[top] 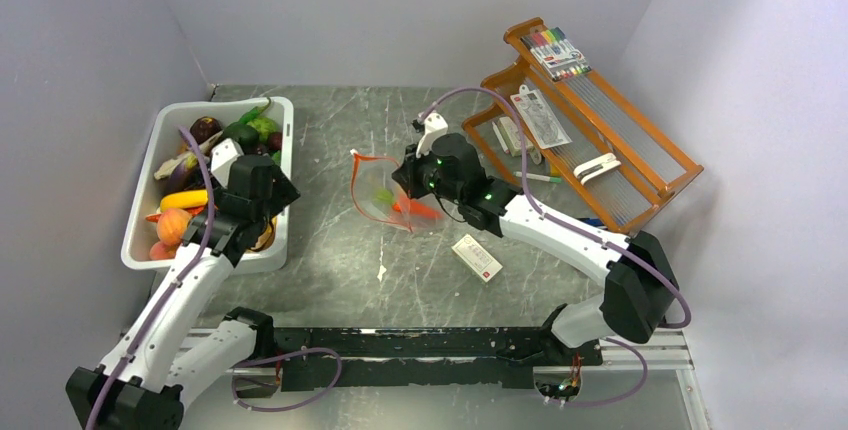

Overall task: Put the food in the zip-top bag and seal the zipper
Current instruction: Pick up the fake fruit from the bin.

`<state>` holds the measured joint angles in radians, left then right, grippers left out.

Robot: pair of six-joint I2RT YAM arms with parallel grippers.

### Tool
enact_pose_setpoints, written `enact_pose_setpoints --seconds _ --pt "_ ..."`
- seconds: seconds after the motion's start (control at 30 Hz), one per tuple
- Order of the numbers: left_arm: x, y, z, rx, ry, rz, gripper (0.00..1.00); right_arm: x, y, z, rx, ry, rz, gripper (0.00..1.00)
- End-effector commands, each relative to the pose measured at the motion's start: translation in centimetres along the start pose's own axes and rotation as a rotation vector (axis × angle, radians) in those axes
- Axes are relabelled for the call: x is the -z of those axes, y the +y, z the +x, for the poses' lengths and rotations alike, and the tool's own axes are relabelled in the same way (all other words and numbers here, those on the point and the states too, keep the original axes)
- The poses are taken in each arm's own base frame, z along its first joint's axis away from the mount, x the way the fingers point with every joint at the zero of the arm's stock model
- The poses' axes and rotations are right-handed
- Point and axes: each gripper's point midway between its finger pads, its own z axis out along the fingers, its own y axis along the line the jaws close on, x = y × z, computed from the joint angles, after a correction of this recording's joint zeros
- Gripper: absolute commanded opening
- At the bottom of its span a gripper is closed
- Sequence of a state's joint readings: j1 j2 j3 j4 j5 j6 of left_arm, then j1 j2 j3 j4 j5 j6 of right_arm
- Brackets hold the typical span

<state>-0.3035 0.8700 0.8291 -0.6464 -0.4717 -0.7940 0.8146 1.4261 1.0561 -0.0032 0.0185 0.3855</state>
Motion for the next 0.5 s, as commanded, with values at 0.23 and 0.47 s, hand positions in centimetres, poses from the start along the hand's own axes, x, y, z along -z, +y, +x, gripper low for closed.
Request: enact_pose_setpoints --seconds 0.23,0.47 --pt "-1.3 4.8 -2.3 0.188 -0.057 -0.226 0.64 0.7 1.1 -1.5 -0.024 -0.065 -0.06 0.0" --pt "-3.3 5.8 -3.4 0.21 -0.086 -0.251 0.61 0.8 1.2 -1.5 -0.028 -0.07 -0.06 0.0"
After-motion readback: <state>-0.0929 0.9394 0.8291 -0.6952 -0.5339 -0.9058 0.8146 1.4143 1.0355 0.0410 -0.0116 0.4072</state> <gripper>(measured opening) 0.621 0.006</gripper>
